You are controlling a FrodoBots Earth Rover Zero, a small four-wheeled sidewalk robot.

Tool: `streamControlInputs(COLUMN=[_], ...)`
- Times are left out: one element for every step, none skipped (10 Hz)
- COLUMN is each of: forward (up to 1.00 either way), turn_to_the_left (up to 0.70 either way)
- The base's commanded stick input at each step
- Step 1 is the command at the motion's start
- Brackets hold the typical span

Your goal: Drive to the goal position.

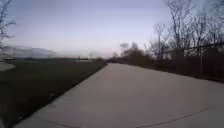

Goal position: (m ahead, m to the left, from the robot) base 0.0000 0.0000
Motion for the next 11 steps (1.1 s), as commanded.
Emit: streamControlInputs(forward=[0.05,0.05,0.03,0.02,0.00,0.04,0.05,0.04,0.03,0.01,0.00], turn_to_the_left=[0.00,0.00,0.00,0.00,0.00,0.00,0.00,0.00,0.00,0.00,0.00])
